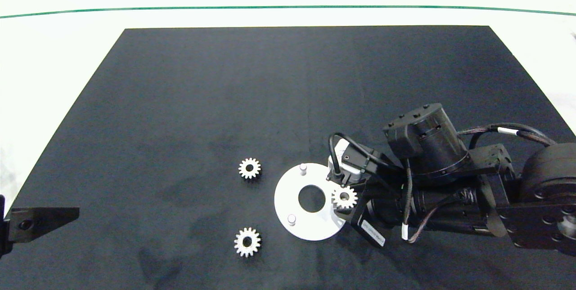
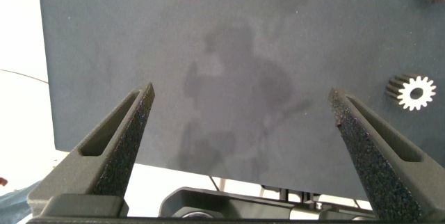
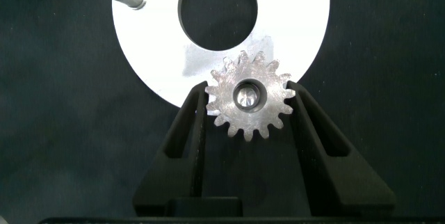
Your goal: Install three planetary gears onto the carrier pins
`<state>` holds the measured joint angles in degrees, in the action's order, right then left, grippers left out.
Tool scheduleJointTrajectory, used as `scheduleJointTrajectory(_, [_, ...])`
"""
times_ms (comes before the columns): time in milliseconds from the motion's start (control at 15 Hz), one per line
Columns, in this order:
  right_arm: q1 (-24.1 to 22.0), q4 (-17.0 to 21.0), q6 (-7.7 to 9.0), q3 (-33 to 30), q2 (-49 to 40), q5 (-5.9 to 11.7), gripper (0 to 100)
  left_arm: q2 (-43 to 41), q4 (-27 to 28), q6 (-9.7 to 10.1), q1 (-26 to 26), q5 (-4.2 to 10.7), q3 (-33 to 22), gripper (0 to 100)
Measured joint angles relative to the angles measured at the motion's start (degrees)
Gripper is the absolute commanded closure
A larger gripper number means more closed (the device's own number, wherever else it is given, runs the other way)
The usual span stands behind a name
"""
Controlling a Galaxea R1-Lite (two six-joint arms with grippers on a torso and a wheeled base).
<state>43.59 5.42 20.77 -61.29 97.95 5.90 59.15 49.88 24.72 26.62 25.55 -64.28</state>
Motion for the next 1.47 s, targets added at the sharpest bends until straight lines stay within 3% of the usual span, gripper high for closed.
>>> scheduleJointTrajectory(133, [-0.1,-0.7,0.06,0.5,-0.1,0.11,81,-0.1,0.0,-0.02,0.0,-0.04,0.0,0])
scheduleJointTrajectory(200, [-0.1,-1.0,0.09,0.6,-0.2,0.16,0,-0.2,0.0,-0.17,0.0,-0.01,0.0,0])
scheduleJointTrajectory(400, [-0.1,-1.5,0.04,0.7,-0.1,1.29,0,-0.5,0.0,-0.33,-0.1,-0.04,-0.2,0])
scheduleJointTrajectory(667, [0.0,-2.2,-0.02,1.4,-0.2,1.37,0,-1.1,0.1,-0.67,-0.1,-0.04,-0.1,0])
scheduleJointTrajectory(933, [0.3,-3.1,-1.38,2.1,-0.1,1.26,0,-1.2,-0.9,-3.95,0.5,-0.01,-0.1,0])
scheduleJointTrajectory(1133, [0.3,-3.1,-2.43,2.5,-1.6,1.45,0,-1.2,-1.2,-4.17,0.6,-0.01,0.0,0])
scheduleJointTrajectory(1467, [-0.3,-2.9,-2.32,1.7,-7.7,1.71,0,-1.4,-1.1,-4.00,0.3,0.00,0.3,0])
